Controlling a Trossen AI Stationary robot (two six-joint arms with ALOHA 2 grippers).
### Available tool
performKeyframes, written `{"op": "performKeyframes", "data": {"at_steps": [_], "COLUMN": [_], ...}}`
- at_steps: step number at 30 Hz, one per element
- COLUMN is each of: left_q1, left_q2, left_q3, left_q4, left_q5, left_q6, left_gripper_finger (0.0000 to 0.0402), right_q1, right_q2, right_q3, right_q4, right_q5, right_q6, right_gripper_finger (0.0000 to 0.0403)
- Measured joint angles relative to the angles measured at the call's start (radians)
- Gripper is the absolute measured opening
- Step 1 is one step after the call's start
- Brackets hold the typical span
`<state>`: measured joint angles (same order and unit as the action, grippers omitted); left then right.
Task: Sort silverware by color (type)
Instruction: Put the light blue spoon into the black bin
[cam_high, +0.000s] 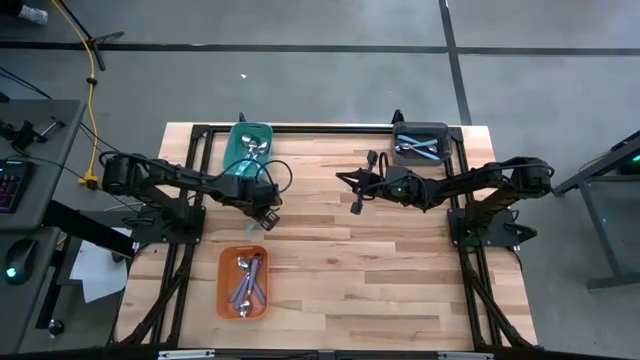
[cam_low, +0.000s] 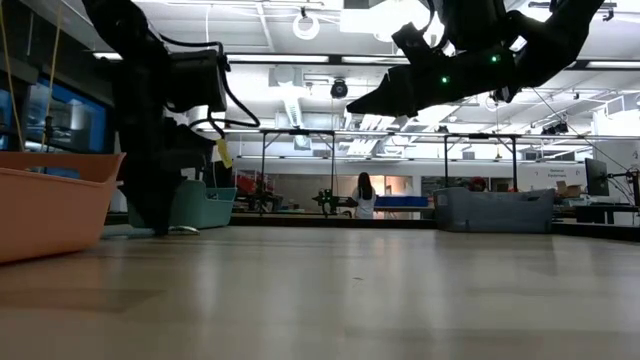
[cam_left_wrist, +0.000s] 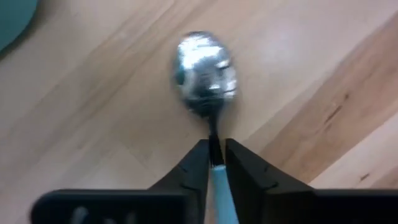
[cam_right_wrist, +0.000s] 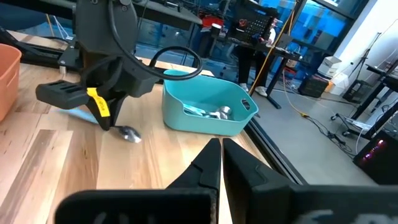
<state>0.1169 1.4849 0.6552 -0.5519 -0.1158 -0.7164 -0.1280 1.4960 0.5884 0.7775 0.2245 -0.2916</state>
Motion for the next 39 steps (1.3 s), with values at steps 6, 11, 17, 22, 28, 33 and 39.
{"op": "performKeyframes", "data": {"at_steps": [6, 11, 17, 22, 28, 33, 39], "left_q1": [-0.057, -0.127, -0.225, -0.251, -0.25, -0.25, -0.26], "left_q2": [-0.013, -0.057, -0.078, -0.078, -0.072, -0.071, -0.071], "left_q3": [-0.005, -0.007, -0.073, -0.127, -0.147, -0.151, -0.151], "left_q4": [0.023, 0.089, 0.402, 0.749, 1.164, 1.356, 1.464], "left_q5": [-0.007, 0.001, -0.054, -0.129, -0.164, -0.163, -0.129], "left_q6": [0.052, 0.067, 0.055, 0.125, 0.299, 0.422, 0.494], "left_gripper_finger": [0.0009, 0.0007, 0.0005, 0.0005, 0.0004, 0.0004, 0.0003], "right_q1": [0.001, 0.035, 0.112, 0.187, 0.268, 0.322, 0.331], "right_q2": [0.0, 0.0, 0.0, 0.001, 0.001, 0.001, 0.048], "right_q3": [0.0, -0.034, -0.194, -0.259, -0.204, -0.115, -0.007], "right_q4": [-0.023, -0.052, 0.106, 0.223, 0.188, 0.157, 0.1], "right_q5": [0.0, 0.001, 0.029, 0.03, 0.03, 0.028, 0.004], "right_q6": [-0.002, -0.003, 0.047, 0.161, 0.282, 0.314, 0.379], "right_gripper_finger": [0.0, 0.0, 0.0, 0.0, 0.0007, 0.0062, 0.0151]}}
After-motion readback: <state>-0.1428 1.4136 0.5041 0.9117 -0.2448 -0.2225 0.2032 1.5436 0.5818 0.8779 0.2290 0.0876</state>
